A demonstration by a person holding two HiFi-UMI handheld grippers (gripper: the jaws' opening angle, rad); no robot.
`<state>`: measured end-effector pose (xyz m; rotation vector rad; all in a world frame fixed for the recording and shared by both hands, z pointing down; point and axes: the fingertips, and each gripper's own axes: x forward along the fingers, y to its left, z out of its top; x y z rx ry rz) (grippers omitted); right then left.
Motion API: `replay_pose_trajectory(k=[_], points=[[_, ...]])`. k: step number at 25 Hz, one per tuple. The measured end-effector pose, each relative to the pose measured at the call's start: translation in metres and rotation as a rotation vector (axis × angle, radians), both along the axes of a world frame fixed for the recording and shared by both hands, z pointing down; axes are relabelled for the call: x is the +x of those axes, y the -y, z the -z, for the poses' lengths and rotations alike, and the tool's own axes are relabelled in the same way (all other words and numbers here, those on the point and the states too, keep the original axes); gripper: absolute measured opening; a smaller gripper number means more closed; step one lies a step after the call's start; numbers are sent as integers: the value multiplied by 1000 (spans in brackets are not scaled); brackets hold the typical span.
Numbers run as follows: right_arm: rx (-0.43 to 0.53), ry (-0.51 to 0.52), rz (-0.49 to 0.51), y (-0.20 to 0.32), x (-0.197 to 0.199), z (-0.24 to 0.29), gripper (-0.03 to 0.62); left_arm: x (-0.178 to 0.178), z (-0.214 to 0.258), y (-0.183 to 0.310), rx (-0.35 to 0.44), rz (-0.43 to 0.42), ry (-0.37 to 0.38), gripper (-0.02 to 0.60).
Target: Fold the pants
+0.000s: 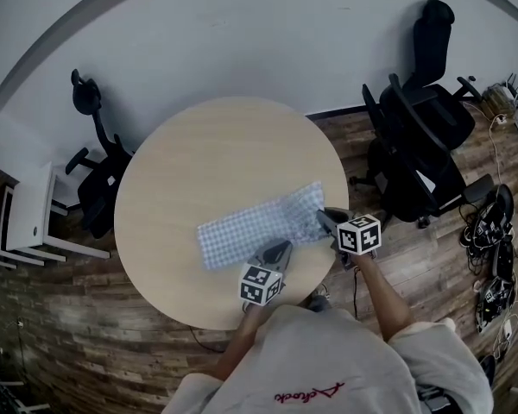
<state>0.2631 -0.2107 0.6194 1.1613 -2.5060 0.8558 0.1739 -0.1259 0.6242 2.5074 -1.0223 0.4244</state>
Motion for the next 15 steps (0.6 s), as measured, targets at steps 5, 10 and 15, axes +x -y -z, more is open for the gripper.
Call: replay_pose_trajectory(k=[5,10,15], points=[[3,-13,76,-17,-76,15,48,-42,7,-11,20,38,-18,34],[-30,-57,139,-29,-148,0,48,-96,9,-23,24,123,-28,34],[-64,-209,208,-30,-202,-48,48,-163,1,-39,10,241,-17,34]])
